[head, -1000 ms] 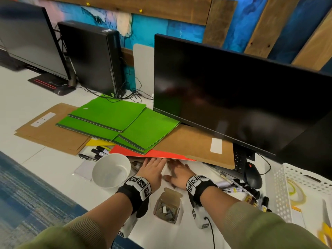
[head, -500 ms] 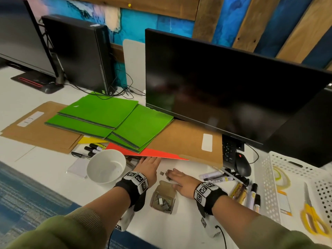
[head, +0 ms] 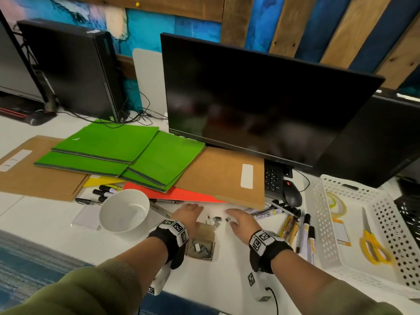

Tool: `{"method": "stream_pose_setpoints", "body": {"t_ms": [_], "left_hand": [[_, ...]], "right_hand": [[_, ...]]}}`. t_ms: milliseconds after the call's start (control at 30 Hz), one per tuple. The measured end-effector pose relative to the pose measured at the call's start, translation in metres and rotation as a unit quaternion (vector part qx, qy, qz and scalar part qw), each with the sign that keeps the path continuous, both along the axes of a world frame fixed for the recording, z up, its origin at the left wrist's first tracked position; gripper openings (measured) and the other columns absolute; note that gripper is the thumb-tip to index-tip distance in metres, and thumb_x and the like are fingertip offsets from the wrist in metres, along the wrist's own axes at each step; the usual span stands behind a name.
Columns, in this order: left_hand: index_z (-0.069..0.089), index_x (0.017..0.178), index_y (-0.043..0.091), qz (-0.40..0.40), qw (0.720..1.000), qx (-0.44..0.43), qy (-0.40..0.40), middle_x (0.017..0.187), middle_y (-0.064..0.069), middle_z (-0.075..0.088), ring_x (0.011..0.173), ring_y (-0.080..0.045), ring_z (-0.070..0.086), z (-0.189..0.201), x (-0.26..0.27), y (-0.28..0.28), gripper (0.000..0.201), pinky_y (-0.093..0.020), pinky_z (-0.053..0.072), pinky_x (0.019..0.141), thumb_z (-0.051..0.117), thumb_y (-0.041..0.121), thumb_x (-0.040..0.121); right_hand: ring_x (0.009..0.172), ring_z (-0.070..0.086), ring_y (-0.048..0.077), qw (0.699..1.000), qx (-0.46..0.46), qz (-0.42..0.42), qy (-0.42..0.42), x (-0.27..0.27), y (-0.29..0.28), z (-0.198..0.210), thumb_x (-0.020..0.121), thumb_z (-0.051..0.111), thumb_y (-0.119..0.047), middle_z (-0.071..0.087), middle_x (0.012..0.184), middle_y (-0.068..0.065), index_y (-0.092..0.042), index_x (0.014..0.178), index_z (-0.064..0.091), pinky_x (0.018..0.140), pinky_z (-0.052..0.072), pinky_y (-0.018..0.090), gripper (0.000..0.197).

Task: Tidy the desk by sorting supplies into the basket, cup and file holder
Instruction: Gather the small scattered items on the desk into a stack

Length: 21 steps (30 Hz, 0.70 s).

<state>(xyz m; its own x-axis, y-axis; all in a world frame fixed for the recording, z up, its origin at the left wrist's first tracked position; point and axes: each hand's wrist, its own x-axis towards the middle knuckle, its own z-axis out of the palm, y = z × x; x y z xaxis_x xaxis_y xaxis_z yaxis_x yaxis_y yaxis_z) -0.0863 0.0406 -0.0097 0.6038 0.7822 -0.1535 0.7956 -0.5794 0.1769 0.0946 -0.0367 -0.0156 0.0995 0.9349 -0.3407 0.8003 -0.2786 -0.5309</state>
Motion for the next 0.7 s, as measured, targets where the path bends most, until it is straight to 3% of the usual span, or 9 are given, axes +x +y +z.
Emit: {"method": "stream_pose_setpoints", "body": {"t_ms": [100,267,367,500,633,700], "left_hand": [[0.041,0.139,0.015,0.006,0.99,-0.127,0.056,0.145,-0.006,0.038,0.133,-0.024,0.035,-0.004,0.003,-0.006,0.045,-0.034,0.036,0.108,0.043,0.017,0.095],[0.048,0.133,0.013,-0.014,0.984,-0.157,0.079,0.14,-0.005,0.037,0.127,-0.024,0.044,-0.007,0.005,-0.007,0.048,-0.033,0.04,0.103,0.052,0.006,0.085],[0.046,0.137,0.018,-0.026,0.983,-0.162,0.082,0.14,-0.004,0.04,0.128,-0.022,0.044,-0.006,0.004,-0.001,0.057,-0.031,0.038,0.106,0.061,0.01,0.082],[0.056,0.128,0.022,-0.016,0.987,-0.149,0.062,0.134,-0.002,0.052,0.125,-0.02,0.048,-0.007,0.003,-0.001,0.041,-0.03,0.039,0.103,0.05,0.013,0.089],[0.063,0.12,0.022,0.008,0.989,-0.146,0.021,0.128,0.004,0.061,0.12,-0.016,0.054,-0.006,0.003,-0.005,0.036,-0.024,0.043,0.099,0.046,0.012,0.09],[0.064,0.12,0.021,0.016,0.989,-0.146,0.012,0.128,0.004,0.061,0.12,-0.016,0.054,-0.006,0.003,-0.005,0.036,-0.023,0.043,0.099,0.045,0.011,0.091]], "right_hand": [[0.136,0.034,0.019,0.999,0.002,0.002,-0.045,-0.003,-0.002,-0.004,0.096,0.04,-0.008,0.039,0.146,0.005,-0.012,0.14,0.04,0.11,0.022,0.021,0.044],[0.131,0.037,0.022,0.997,0.001,-0.016,-0.073,-0.008,0.001,-0.006,0.095,0.044,-0.012,0.045,0.138,0.009,-0.013,0.137,0.045,0.107,0.027,0.024,0.042],[0.124,0.043,0.024,0.997,-0.003,-0.023,-0.075,-0.011,0.001,-0.008,0.093,0.046,-0.011,0.049,0.129,0.01,-0.013,0.131,0.05,0.101,0.034,0.024,0.038],[0.11,0.053,0.027,0.995,0.005,-0.027,-0.101,-0.014,-0.001,-0.009,0.09,0.044,-0.007,0.056,0.116,0.012,-0.008,0.115,0.055,0.086,0.042,0.027,0.027],[0.105,0.056,0.026,0.995,0.007,-0.038,-0.088,-0.015,-0.006,-0.006,0.091,0.045,-0.009,0.06,0.112,0.01,-0.009,0.113,0.057,0.084,0.043,0.027,0.025],[0.094,0.056,0.023,0.997,0.012,-0.059,-0.053,-0.015,-0.008,-0.004,0.089,0.048,-0.01,0.06,0.099,0.007,-0.01,0.108,0.061,0.08,0.043,0.025,0.022]]}}
